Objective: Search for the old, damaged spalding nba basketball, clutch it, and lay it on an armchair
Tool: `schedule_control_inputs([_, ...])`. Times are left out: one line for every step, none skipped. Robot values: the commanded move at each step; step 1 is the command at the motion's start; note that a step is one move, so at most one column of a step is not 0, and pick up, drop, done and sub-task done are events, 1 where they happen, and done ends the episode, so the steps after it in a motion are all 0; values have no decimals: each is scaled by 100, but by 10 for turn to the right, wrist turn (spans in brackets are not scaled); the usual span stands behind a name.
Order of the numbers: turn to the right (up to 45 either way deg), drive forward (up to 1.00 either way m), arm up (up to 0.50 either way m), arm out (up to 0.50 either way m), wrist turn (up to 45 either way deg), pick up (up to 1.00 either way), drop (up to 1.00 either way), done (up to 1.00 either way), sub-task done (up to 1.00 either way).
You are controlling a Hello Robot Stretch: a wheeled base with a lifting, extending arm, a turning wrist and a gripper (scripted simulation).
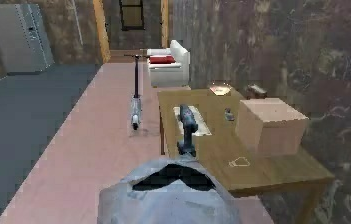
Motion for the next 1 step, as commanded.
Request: schedule_control_inputs([-240, 0, 0, 0, 0, 0, 0, 0, 0])
